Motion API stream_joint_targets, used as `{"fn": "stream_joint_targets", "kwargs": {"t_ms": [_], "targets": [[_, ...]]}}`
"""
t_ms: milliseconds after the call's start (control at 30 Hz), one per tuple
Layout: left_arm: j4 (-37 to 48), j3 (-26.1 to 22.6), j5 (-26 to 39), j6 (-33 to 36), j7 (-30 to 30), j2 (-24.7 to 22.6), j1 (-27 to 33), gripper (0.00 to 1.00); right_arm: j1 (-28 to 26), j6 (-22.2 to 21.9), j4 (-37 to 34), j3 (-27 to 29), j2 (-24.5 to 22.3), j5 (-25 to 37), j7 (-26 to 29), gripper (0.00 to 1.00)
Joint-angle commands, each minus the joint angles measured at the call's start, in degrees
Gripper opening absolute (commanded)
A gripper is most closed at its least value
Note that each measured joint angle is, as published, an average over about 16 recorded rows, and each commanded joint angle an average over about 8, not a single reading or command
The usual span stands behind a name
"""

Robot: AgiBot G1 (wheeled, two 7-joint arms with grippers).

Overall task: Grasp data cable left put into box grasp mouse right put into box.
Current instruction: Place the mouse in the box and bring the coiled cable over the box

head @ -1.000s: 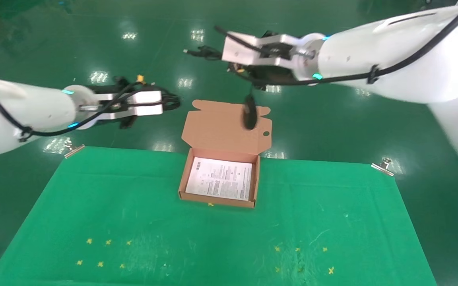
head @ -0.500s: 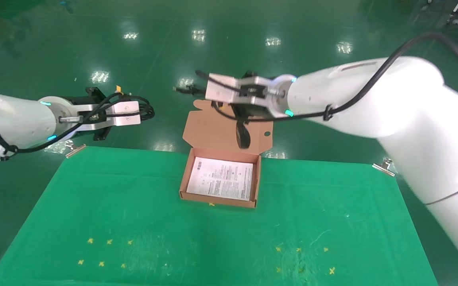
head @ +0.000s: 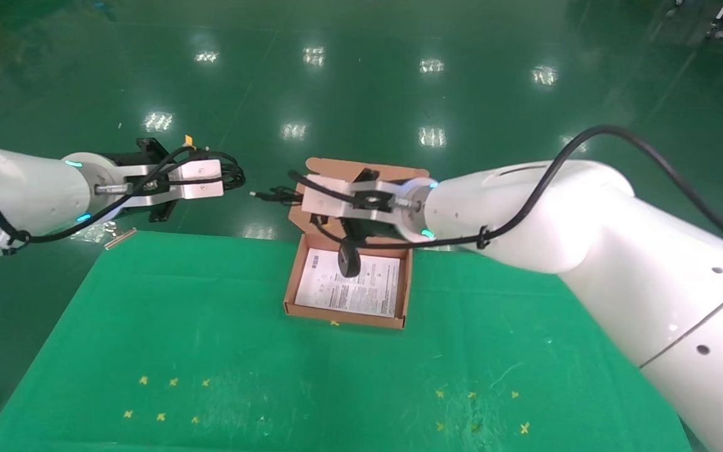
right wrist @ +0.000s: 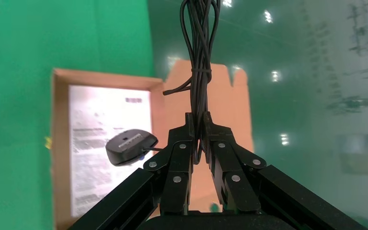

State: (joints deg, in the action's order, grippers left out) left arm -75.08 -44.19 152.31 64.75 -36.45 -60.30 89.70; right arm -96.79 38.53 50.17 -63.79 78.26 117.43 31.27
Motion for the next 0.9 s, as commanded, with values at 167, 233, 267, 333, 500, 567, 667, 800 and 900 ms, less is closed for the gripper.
{"fn": "stream_joint_targets", "kwargs": {"t_ms": [167, 233, 267, 333, 500, 567, 667, 800, 900], "targets": [[0.0, 0.0, 0.0, 0.0, 0.0, 0.0, 0.0, 0.00, 0.5, -3.3, -0.2, -4.2, 0.3, -3.8, 2.1, 0.00], [0.0, 0.0, 0.0, 0.0, 0.0, 0.0, 0.0, 0.00, 0.5, -4.5, -0.6, -5.5, 0.3, -5.3, 3.0, 0.00], [0.0, 0.0, 0.0, 0.0, 0.0, 0.0, 0.0, 0.00, 0.6, -5.2, -0.9, -6.1, 0.3, -6.0, 3.6, 0.00], [0.0, 0.0, 0.0, 0.0, 0.0, 0.0, 0.0, 0.00, 0.6, -6.4, -1.6, -7.3, 0.3, -7.3, 4.5, 0.00], [0.0, 0.0, 0.0, 0.0, 0.0, 0.0, 0.0, 0.00, 1.1, -8.2, -4.3, -10.4, 0.4, -9.8, 6.8, 0.00], [0.0, 0.0, 0.0, 0.0, 0.0, 0.0, 0.0, 0.00, 1.3, -8.4, -5.6, -11.6, 0.4, -10.6, 7.6, 0.00], [0.0, 0.0, 0.0, 0.0, 0.0, 0.0, 0.0, 0.00, 1.6, -8.4, -7.5, -13.1, 0.4, -11.8, 9.0, 0.00], [0.0, 0.0, 0.0, 0.0, 0.0, 0.0, 0.0, 0.00, 1.7, -8.0, -9.1, -14.9, 0.4, -13.2, 10.3, 0.00], [0.0, 0.0, 0.0, 0.0, 0.0, 0.0, 0.0, 0.00, 1.7, -7.5, -9.5, -16.2, 0.5, -14.1, 10.7, 0.00]]}}
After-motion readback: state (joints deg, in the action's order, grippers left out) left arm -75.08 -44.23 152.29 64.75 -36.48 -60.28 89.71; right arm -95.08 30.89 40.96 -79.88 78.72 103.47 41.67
